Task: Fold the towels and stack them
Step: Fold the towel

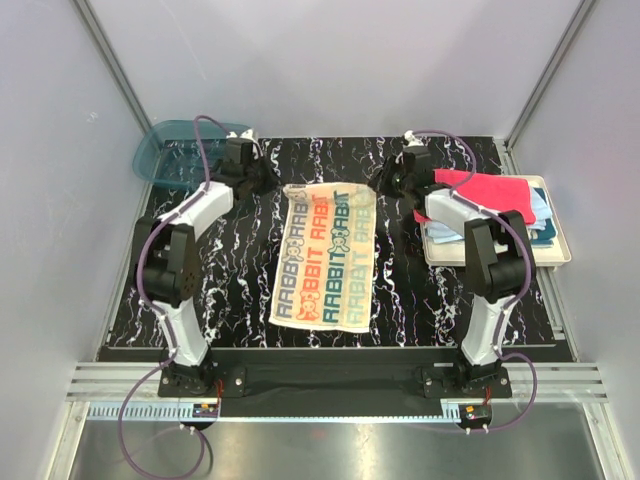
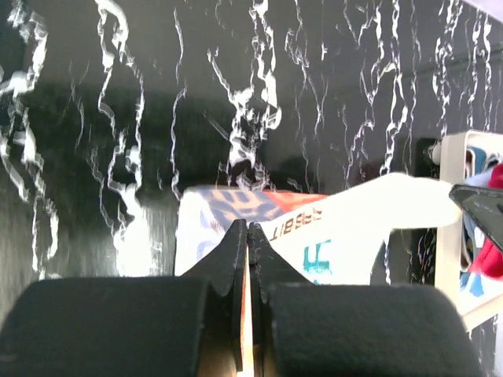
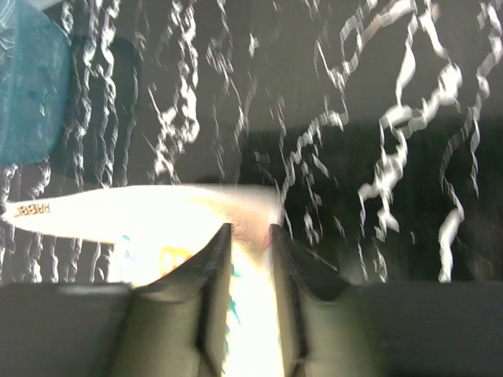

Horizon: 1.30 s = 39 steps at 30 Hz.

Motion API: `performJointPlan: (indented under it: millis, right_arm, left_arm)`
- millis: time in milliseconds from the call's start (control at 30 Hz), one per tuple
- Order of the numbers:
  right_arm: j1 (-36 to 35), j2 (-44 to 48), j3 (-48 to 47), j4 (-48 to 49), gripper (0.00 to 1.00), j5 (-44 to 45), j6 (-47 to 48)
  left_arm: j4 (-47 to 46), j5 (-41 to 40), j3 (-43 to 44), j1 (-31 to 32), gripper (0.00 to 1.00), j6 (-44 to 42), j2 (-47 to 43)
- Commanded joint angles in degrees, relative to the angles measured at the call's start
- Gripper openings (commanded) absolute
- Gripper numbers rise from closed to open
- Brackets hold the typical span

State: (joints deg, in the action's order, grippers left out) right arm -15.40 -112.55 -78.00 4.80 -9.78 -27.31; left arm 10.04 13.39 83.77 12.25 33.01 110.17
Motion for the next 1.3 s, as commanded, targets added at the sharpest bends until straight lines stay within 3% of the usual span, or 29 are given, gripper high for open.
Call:
performJointPlan:
  millis: [0, 133, 267, 367, 500, 833, 1267]
  right_arm:
    - [-1.8, 6.1, 6.0, 4.3, 0.36, 3.0, 2.4]
    - [-2.8, 10.6, 16.9, 7.1, 0.49, 3.4, 1.3]
    - [-2.8, 15.2, 21.7, 5.0, 0.50, 6.8, -1.3]
    - [-3.1, 15.7, 19.0, -1.2, 0.50, 8.7, -2.3]
    - [-4.2, 13.0, 11.4, -11.3, 0.50, 9.4, -0.7]
    - [-8.0, -1.4, -9.7, -23.4, 0.50, 6.5, 3.8]
    - [-9.1, -9.3, -17.1, -29.8, 0.55, 3.6, 6.8]
  left_arm:
    - [-7.4, -4.2, -8.2, 1.9, 0.00, 1.9, -8.6]
    - [-9.8, -8.5, -19.8, 4.9, 0.00, 3.5, -15.6]
    - [-13.0, -10.5, -32.8, 6.5, 0.00, 5.2, -22.4]
    - [-11.6, -11.5, -36.7, 7.6, 0.00, 5.0, -25.3]
    - [-9.0, -12.9, -39.1, 9.2, 0.00, 4.9, -25.0]
    - [-9.1, -12.7, -40.5, 9.5, 0.00, 4.4, -22.5]
    - [-8.5, -11.4, -38.0, 9.5, 0.00, 4.4, -20.8]
